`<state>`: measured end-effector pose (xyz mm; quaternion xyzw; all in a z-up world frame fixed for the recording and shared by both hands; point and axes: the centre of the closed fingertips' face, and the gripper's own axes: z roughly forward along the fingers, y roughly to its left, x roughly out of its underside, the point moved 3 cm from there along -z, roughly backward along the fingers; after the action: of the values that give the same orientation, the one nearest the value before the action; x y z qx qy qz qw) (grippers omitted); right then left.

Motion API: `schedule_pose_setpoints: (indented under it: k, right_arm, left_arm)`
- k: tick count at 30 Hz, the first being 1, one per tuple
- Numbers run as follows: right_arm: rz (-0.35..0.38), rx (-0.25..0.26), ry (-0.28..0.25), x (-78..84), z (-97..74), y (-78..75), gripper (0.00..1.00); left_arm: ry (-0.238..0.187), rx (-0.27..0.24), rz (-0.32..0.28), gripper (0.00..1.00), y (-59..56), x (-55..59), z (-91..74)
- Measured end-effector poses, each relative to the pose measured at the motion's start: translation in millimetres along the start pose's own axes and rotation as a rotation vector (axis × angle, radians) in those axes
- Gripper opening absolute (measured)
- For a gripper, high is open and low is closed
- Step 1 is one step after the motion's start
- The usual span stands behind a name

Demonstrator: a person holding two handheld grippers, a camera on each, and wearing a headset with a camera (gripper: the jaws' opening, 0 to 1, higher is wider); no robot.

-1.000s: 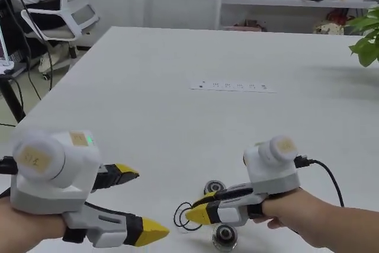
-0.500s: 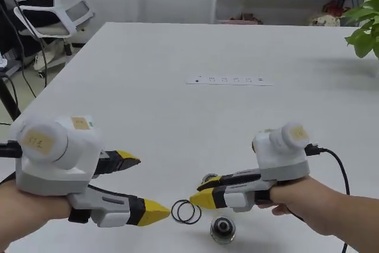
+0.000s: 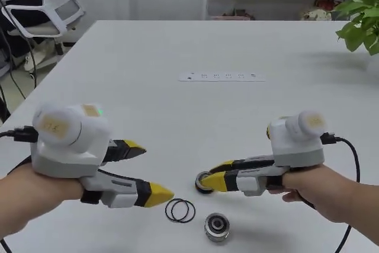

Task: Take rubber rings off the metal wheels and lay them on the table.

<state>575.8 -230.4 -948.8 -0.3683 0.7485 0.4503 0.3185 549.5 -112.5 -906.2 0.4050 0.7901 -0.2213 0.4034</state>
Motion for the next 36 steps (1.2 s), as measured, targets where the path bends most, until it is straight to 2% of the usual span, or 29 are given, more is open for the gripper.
schedule_pose_setpoints:
  k: [10,24,36]
  right_arm:
    - [-0.008,0.032,-0.016,-0.9,-8.0,-10.4,0.26]
    - [-0.054,0.081,0.008,9.9,-14.7,-22.1,0.25]
    - [-0.075,0.091,0.032,20.6,-11.4,-27.1,0.25]
  left_arm:
    - [0.013,0.010,0.014,0.61,8.7,0.9,13.5]
    - [0.023,0.025,0.015,0.57,10.4,2.2,29.7]
    - [0.043,0.045,0.028,0.53,7.2,6.6,43.8]
